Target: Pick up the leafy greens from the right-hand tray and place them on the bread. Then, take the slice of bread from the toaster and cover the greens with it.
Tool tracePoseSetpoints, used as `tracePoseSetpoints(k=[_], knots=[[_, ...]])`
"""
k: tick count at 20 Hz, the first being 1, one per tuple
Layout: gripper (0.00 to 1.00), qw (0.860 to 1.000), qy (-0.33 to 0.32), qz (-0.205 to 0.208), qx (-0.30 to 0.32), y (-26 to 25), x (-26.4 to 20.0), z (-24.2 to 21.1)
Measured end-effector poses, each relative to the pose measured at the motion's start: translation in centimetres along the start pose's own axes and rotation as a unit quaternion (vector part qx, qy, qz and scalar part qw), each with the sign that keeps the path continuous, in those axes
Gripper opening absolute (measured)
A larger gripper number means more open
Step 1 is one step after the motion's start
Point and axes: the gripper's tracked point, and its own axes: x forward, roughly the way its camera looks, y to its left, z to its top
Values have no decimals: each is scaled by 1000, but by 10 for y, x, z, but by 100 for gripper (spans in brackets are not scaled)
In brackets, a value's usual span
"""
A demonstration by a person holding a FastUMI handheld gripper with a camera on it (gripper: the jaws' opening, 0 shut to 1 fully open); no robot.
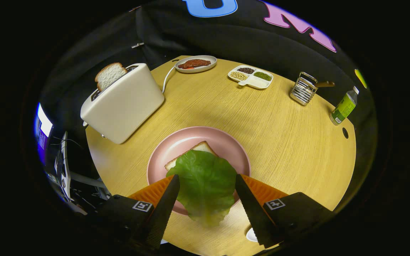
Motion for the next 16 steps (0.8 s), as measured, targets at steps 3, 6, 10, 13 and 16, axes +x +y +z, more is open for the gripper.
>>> tracePoseSetpoints(k=[3,6,10,13,16], knots=[[99,999,-30,7,14,11,-23,24],[98,997,-70,22,29,35,-51,65],[98,989,-134,49,31,84,-86,135],[98,985,-155,65,28,125,-96,177],[98,982,-158,88,45,172,-90,207]])
